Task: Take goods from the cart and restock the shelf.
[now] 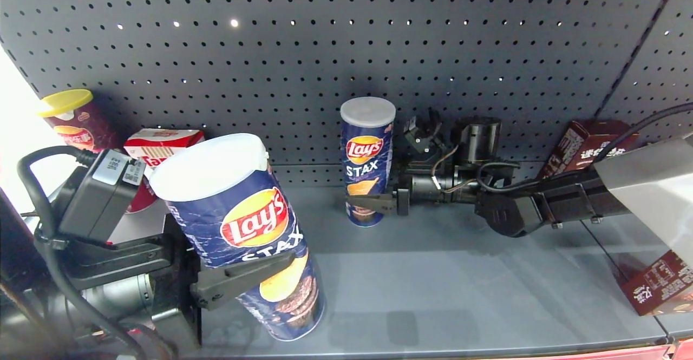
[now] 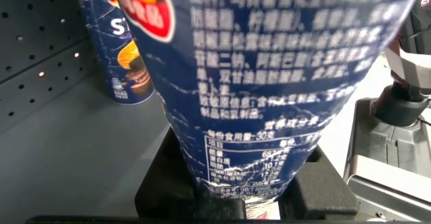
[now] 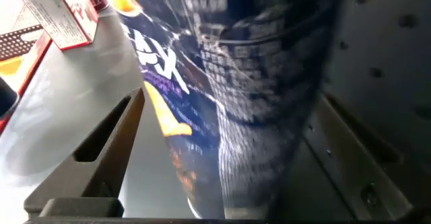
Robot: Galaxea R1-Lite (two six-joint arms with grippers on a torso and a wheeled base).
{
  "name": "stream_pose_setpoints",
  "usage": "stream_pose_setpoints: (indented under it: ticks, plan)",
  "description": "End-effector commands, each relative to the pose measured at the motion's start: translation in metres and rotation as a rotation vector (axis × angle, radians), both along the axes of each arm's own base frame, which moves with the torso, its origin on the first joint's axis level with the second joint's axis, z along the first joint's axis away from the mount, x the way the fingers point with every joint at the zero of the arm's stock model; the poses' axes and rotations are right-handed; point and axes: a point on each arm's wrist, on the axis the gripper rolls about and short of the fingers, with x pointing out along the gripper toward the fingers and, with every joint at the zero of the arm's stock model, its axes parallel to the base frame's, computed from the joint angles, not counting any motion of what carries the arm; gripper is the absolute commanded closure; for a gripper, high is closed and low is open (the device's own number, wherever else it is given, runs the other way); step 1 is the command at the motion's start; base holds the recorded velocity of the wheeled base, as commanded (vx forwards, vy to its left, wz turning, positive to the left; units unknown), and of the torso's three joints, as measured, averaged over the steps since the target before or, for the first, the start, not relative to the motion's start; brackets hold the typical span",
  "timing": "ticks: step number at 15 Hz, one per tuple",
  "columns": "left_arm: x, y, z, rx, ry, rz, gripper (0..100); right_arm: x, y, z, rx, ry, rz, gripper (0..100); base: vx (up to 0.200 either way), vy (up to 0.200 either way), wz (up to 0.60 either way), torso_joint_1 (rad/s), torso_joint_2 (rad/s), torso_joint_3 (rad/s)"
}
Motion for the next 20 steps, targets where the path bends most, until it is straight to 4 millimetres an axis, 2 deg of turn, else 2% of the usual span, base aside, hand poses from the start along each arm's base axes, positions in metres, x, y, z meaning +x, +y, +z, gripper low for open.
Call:
stream_pose_setpoints:
  ticks: [1,2,7,11,13,14,15,16,18,20]
  plan:
    - [0.000,0.000,0.001,-0.001,-0.003,0.000,100,0.004,0.003,-0.006,0.008,-0.008,0.008,0,0.000,0.000,0.00,0.000,0.00,0.000]
    - [0.000,0.000,0.001,-0.001,-0.003,0.000,100,0.003,0.004,-0.005,0.013,-0.009,0.006,100,0.000,0.000,0.00,0.000,0.00,0.000]
    - [0.000,0.000,0.000,-0.001,-0.001,0.000,100,-0.009,-0.004,0.007,0.019,-0.021,-0.002,100,0.000,0.000,0.00,0.000,0.00,0.000]
    - [0.000,0.000,0.000,-0.001,-0.001,0.000,100,-0.044,-0.023,0.033,0.030,-0.040,0.006,100,0.000,0.000,0.00,0.000,0.00,0.000]
    - [0.000,0.000,0.000,0.000,0.000,0.000,100,-0.068,-0.030,0.040,0.027,-0.038,0.026,100,0.000,0.000,0.00,0.000,0.00,0.000]
    - [0.000,0.000,0.000,0.000,0.000,0.000,100,-0.085,-0.032,0.044,0.025,-0.037,0.048,100,0.000,0.000,0.00,0.000,0.00,0.000]
    - [0.000,0.000,0.000,0.001,0.001,0.000,100,-0.096,-0.033,0.044,0.022,-0.033,0.060,100,0.000,0.000,0.00,0.000,0.00,0.000]
    - [0.000,0.000,0.000,0.001,0.001,0.000,100,-0.115,-0.033,0.042,0.014,-0.036,0.084,100,0.000,0.000,0.00,0.000,0.00,0.000]
    - [0.000,0.000,-0.001,0.002,0.004,0.000,100,-0.129,-0.031,0.034,0.016,-0.055,0.107,100,0.000,0.000,0.00,0.000,0.00,0.000]
    - [0.000,0.000,-0.003,0.005,0.010,0.000,100,-0.140,-0.031,0.018,0.019,-0.062,0.107,100,0.000,0.000,0.00,0.000,0.00,0.000]
